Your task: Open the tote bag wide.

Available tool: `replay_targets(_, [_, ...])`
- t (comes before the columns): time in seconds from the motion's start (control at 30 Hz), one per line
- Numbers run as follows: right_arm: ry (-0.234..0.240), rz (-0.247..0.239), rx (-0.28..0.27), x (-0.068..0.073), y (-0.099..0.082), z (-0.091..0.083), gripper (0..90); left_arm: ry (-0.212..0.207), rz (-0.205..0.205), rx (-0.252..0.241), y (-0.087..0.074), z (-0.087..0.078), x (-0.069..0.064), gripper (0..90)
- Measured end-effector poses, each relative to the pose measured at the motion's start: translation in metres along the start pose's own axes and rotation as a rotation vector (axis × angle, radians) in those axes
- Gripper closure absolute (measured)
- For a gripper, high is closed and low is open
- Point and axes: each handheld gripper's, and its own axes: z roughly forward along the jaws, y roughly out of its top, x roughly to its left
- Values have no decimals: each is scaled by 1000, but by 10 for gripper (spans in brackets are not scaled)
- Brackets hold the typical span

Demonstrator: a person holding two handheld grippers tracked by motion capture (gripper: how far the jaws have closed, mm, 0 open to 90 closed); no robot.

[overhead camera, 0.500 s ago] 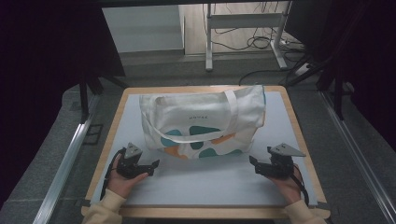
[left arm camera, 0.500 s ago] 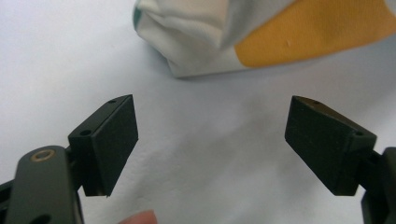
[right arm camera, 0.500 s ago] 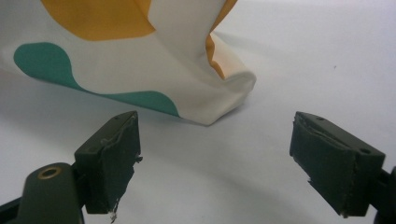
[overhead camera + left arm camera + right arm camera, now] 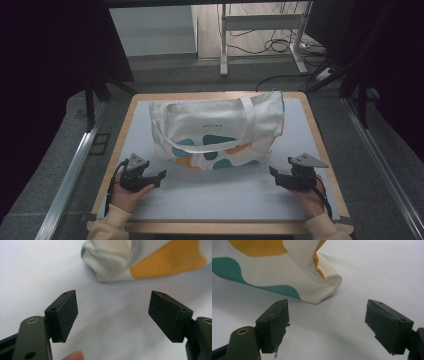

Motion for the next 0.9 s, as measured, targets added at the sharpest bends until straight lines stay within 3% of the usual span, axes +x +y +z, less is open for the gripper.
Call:
replay_targets(0.43, [28,0,2,5,4,-4,213,-4,18,-17,5,-7,-5,231])
replay_targets(0.57, [39,21,-21,5,8,-11,213,-18,16,-41,10,-11,-8,237])
replay_targets(0.7, [35,11,-67,7,19,-20,211,-27,35,-57,13,-12,-9,236])
replay_targets(0.9, [44,35,-69,6,31,-25,204,-38,-2,-72,23,-21,-2,258])
